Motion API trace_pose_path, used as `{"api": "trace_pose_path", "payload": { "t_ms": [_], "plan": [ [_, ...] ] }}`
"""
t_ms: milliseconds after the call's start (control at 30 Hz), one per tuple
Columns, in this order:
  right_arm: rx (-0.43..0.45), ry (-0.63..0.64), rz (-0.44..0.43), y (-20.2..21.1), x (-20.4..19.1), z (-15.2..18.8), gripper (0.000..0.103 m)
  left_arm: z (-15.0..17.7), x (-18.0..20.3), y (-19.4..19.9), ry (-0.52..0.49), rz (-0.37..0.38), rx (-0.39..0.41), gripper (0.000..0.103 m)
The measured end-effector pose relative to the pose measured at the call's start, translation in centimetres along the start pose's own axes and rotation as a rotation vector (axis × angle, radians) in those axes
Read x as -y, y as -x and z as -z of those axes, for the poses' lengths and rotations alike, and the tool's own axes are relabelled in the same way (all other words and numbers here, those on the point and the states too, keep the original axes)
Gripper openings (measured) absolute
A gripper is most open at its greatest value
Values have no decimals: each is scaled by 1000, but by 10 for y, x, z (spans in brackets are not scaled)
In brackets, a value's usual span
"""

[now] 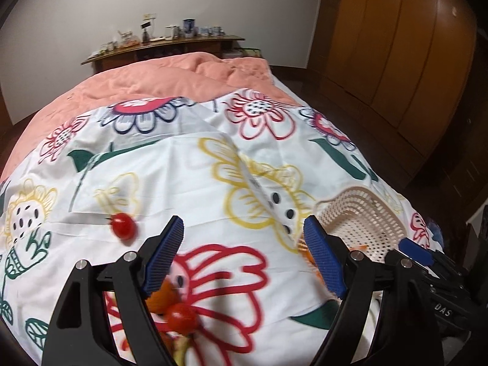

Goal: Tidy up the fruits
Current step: 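Move the left gripper to the red cherry tomato, then close the left gripper on the cherry tomato and lift it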

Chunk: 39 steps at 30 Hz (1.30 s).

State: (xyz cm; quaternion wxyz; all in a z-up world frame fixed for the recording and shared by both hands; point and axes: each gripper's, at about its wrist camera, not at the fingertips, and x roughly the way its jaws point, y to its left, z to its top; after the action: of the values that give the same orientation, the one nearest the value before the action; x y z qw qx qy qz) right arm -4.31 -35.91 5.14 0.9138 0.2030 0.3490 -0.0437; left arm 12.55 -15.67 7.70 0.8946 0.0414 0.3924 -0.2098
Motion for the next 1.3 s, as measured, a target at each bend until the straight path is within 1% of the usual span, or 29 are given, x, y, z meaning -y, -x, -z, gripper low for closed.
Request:
{"api": "trace_pose_path", "payload": {
  "t_ms": [167,233,367,467,600,667,767,833,1067,1100,1167,1300],
  "plan": [
    [-8,16,-11,-1,-9,0,62,-3,-33,0,46,-57,-25,82],
    [-10,19,-15,-2,-12,0,62,-5,-50,-1,81,-78,-38,82],
    [-19,29,-25,-5,-17,0,62,-8,-80,-5,154,-87,-73,82],
    [-24,34,-30,-6,-20,0,62,-9,-92,-9,172,-94,-89,79],
    [-30,35,-33,-8,-21,0,62,-12,-104,-17,204,-81,-113,73],
    [-32,35,-35,-9,-21,0,62,-13,-111,-24,232,-78,-136,65],
    [-34,38,-36,-9,-21,0,62,-13,-121,-36,274,-66,-169,59],
    [-36,39,-36,-10,-22,-1,62,-12,-125,-45,292,-65,-189,57],
    [-42,54,-37,-12,-29,-1,62,-12,-130,-62,295,-81,-212,55],
    [-42,58,-38,-12,-30,-1,62,-12,-130,-65,296,-80,-216,53],
    [-44,62,-39,-12,-32,-2,62,-11,-130,-68,300,-80,-227,45],
    [-48,73,-43,-14,-37,-2,62,-9,-131,-70,303,-72,-232,38]
  ]
}}
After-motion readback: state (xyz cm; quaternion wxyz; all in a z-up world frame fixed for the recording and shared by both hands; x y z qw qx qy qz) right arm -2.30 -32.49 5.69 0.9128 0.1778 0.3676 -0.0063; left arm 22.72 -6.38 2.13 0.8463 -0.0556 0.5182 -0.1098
